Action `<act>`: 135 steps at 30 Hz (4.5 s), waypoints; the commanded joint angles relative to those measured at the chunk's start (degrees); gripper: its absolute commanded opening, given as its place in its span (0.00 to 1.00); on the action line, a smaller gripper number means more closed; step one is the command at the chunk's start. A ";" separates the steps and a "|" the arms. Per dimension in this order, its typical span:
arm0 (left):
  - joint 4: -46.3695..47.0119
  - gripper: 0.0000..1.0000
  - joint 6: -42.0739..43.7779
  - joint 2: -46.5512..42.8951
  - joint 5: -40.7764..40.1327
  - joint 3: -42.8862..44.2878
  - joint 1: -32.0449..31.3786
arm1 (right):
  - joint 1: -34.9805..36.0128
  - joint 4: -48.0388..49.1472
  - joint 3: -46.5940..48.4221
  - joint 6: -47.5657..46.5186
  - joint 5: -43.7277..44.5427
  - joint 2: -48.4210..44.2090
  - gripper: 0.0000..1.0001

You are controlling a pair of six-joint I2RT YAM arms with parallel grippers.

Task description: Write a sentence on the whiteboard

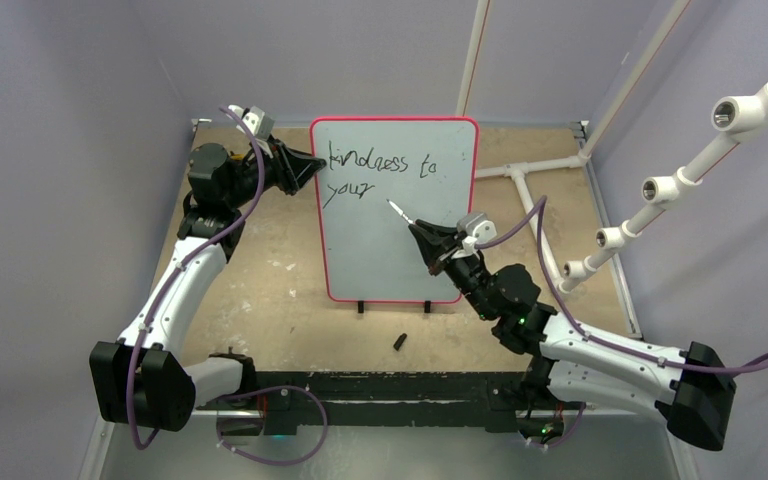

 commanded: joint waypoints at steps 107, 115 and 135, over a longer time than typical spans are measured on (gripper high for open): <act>-0.75 0.00 -0.33 0.03 -0.07 -0.73 -0.14 | 2.01 -7.13 8.18 7.79 14.69 8.07 0.00; -0.77 0.00 -0.31 0.11 0.00 -0.78 -0.14 | 2.01 -4.49 9.00 5.36 14.31 8.64 0.00; -0.72 0.00 -0.40 0.20 -0.02 -0.73 -0.14 | 2.05 -4.02 9.89 4.18 10.36 11.60 0.00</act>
